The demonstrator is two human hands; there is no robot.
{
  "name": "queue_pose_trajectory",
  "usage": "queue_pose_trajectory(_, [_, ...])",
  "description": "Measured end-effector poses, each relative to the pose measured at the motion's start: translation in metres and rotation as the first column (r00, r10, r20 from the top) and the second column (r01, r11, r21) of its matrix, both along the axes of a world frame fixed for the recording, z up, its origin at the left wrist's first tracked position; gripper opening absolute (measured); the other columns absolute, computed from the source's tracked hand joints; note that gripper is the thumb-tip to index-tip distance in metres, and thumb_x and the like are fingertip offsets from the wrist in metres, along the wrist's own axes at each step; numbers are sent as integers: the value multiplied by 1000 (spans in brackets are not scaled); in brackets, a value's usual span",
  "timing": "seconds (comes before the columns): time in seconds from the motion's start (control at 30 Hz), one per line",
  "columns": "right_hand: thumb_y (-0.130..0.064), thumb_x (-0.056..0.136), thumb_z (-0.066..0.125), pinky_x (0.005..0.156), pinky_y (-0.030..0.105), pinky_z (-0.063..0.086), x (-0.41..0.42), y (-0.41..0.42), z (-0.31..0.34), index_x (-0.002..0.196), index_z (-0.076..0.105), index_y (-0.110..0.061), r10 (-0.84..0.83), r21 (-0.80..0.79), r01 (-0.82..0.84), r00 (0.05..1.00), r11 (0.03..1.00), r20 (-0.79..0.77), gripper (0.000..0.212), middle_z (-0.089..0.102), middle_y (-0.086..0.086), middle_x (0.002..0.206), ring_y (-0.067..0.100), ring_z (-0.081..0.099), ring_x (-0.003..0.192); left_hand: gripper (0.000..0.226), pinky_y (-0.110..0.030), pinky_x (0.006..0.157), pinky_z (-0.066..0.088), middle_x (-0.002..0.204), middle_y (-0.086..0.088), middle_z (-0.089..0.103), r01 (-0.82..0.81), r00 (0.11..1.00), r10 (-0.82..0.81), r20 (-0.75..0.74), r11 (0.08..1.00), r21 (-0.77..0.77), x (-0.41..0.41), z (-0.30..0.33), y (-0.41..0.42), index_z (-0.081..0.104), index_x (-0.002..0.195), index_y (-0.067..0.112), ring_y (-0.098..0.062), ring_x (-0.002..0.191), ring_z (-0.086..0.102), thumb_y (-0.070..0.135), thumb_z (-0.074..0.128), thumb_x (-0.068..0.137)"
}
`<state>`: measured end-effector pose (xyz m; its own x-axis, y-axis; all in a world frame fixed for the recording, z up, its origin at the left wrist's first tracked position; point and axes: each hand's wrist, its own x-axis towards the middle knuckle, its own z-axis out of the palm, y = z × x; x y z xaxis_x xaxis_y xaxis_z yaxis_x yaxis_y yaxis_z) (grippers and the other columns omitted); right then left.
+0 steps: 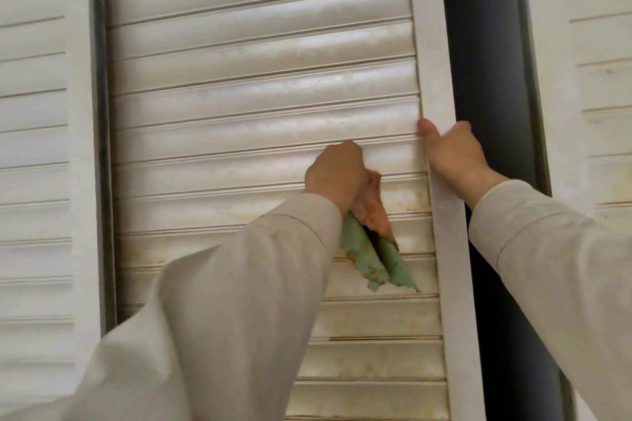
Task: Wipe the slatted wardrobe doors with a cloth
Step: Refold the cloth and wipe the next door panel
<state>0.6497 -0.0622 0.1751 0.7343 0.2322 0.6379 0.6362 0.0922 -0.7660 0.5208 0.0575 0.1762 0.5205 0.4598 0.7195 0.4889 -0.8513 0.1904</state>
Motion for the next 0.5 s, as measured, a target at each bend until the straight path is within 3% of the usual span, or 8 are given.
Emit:
queue_pose_trajectory(0.23, [-58,96,48,84,36,43,-1,1,-3,143,30,-10,35,0,-35,999,999,12,69,50,9,134,24,52,109,66,-32,75,40,113,-18,68,-254,967,254,-16,967,-18,-75,3,86,68,103,7,-36,108,63,67,69,77])
queue_pose_trajectory(0.5, [-51,100,45,87,34,39,-3,9,0,147,21,-9,88,-63,-87,996,994,8,67,47,10,139,27,50,117,43,-31,75,39,108,-16,68,-289,957,289,-8,956,-50,-109,1,94,57,83,13,-36,105,60,54,71,84])
